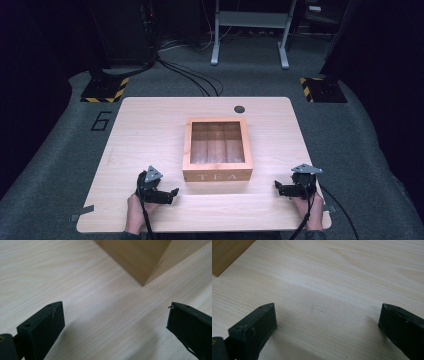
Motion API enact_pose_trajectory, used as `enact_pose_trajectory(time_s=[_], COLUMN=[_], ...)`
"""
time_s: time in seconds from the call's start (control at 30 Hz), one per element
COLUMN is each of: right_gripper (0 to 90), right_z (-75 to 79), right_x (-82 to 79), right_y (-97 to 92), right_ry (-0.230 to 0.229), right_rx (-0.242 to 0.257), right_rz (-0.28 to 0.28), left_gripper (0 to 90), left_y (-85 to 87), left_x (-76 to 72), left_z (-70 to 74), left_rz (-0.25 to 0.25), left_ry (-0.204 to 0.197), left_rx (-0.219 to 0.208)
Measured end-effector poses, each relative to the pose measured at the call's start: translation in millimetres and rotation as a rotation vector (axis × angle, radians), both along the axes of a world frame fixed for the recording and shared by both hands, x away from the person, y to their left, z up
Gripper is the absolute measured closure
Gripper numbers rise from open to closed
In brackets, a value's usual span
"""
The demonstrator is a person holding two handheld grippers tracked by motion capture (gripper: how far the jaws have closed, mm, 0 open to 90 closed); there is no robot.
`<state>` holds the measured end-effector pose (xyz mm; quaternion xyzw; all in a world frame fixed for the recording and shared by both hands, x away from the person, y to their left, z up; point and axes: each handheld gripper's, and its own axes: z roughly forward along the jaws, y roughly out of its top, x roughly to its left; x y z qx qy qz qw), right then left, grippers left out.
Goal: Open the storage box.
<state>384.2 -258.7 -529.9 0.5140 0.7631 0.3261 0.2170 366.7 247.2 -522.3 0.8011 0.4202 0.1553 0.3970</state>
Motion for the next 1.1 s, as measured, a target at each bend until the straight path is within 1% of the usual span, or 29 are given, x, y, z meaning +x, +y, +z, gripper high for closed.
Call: enact_pose_trajectory(time_s=[0.03,0.07,0.1,0.17,0.2,0.23,0.27,0.33,0.4,0.47,0.5,0.53,0.57,0.63,0.7,0.73,0.77,0.8,0.83,0.93,0.97,1.1], right_gripper=[1.1,1.1,1.1,1.3,1.3,1.5,1.7,1.8,1.9,2.1,2.1,2.1,2.2,2.2,2.4,2.4,2.7,2.7,2.8,2.8,2.8,2.8], right_z=[0.0,0.0,0.0,0.1,0.1,0.1,0.1,0.2,0.1,0.1,0.0,0.0,0.1,0.1,0.1,0.1,0.3,0.3,0.3,0.2,0.2,0.3], right_x=[-0.1,-0.1,0.0,0.2,0.2,0.2,0.2,0.0,0.0,0.1,0.2,0.2,0.1,0.0,0.0,0.0,-0.2,-0.2,-0.3,-0.1,-0.2,-0.3], right_y=[0.1,0.1,0.0,-0.3,-0.3,-0.2,-0.1,-0.1,-0.2,-0.3,0.1,0.1,-0.4,-0.1,-0.1,-0.1,-1.0,-1.0,-0.9,-1.0,-1.0,-0.9], right_ry=[0.0,0.0,0.0,-0.001,-0.001,-0.002,-0.003,-0.002,-0.003,-0.004,-0.006,-0.006,-0.005,-0.005,-0.005,-0.005,-0.004,-0.004,-0.004,-0.005,-0.004,-0.004], right_rx=[0.0,0.0,0.0,-0.002,-0.002,-0.001,0.0,0.001,0.001,0.0,0.003,0.003,-0.002,0.001,0.001,0.001,-0.004,-0.004,-0.003,-0.004,-0.004,-0.004], right_rz=[-0.001,-0.001,-0.001,0.003,0.003,0.004,0.001,-0.002,-0.001,-0.001,-0.008,-0.008,-0.002,-0.006,-0.006,-0.006,0.004,0.004,0.002,0.005,0.004,0.003], left_gripper=[1.4,1.5,1.8,3.9,5.3,6.2,7.0,8.7,11.1,14.0,15.4,16.0,16.0,18.9,23.8,23.8,27.3,29.4,30.6,34.8,35.6,39.0], left_y=[-0.8,-0.8,-3.8,-6.3,-6.3,-10.1,-11.8,-15.9,-19.5,-21.1,-23.9,-23.9,-25.6,-26.5,-28.6,-28.5,-30.2,-30.2,-31.5,-33.6,-35.5,-38.2], left_x=[0.7,0.7,2.4,3.8,3.8,5.8,6.6,7.6,8.9,9.7,10.9,10.9,11.8,13.1,13.5,14.1,12.9,12.9,12.7,12.1,12.7,13.4], left_z=[3.3,3.3,8.5,13.0,13.0,17.7,19.8,22.6,24.6,25.6,26.8,26.8,27.5,28.9,29.3,29.7,30.1,30.1,30.4,30.4,29.6,27.5], left_rz=[-0.011,-0.011,-0.024,-0.037,-0.037,-0.052,-0.061,-0.07,-0.084,-0.088,-0.093,-0.093,-0.092,-0.105,-0.096,-0.098,-0.09,-0.09,-0.087,-0.076,-0.073,-0.072], left_ry=[-0.009,-0.009,-0.023,-0.035,-0.035,-0.053,-0.053,-0.068,-0.068,-0.073,-0.078,-0.078,-0.087,-0.086,-0.093,-0.101,-0.101,-0.101,-0.119,-0.117,-0.113,-0.113], left_rx=[-0.001,-0.001,-0.022,-0.041,-0.041,-0.055,-0.059,-0.059,-0.071,-0.073,-0.08,-0.08,-0.08,-0.08,-0.098,-0.094,-0.112,-0.112,-0.106,-0.112,-0.102,-0.101])
